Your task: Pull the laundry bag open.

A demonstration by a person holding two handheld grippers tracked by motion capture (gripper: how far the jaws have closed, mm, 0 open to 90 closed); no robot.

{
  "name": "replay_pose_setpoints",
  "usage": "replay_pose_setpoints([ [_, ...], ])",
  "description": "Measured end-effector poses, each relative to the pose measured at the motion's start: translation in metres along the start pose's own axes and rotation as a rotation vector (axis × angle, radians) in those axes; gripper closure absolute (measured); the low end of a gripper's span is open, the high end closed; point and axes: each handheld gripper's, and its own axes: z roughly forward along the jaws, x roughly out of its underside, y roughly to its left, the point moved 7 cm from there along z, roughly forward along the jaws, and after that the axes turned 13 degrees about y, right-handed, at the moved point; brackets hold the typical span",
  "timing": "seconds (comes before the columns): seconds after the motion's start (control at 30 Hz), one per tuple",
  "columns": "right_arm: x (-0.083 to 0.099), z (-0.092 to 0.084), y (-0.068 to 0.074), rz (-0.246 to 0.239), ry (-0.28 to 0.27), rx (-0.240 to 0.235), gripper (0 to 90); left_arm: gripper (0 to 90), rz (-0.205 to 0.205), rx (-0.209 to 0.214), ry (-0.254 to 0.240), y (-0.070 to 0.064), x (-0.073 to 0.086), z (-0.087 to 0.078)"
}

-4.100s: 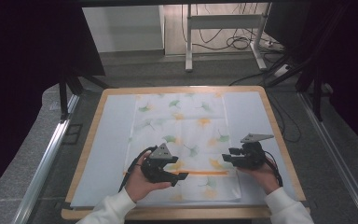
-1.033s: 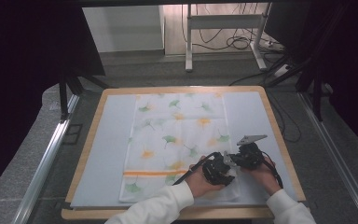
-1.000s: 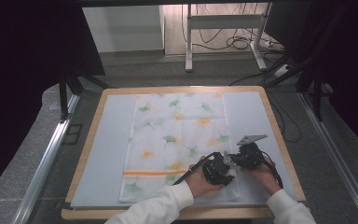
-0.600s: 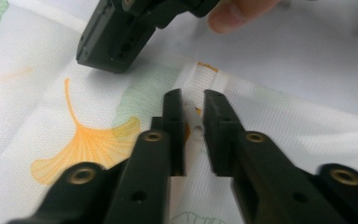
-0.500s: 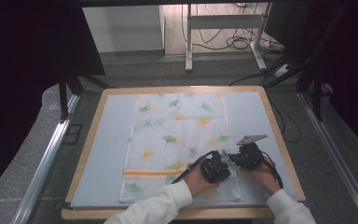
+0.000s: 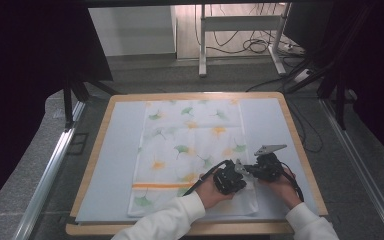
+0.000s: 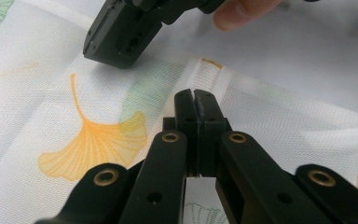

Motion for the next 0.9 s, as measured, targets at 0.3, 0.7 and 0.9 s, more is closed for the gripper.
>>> replay_pose_setpoints([
  [0.3,0.0004,0.0001,-0.0003,-0.005,-0.001,-0.002,89.4,90.0,-0.048,0.055,-0.004,0.003,0.0025,0.0],
  [0.7,0.0006,0.0003,-0.0003,-0.009,-0.003,-0.001,89.4,90.0,-0.072,0.073,-0.015,0.0047,0.0045,-0.0019],
  [0.9,0.0005,0.0005,-0.0003,-0.014,-0.005,0.003,89.4,90.0,-0.082,0.078,-0.02,0.0053,0.0062,-0.0032],
])
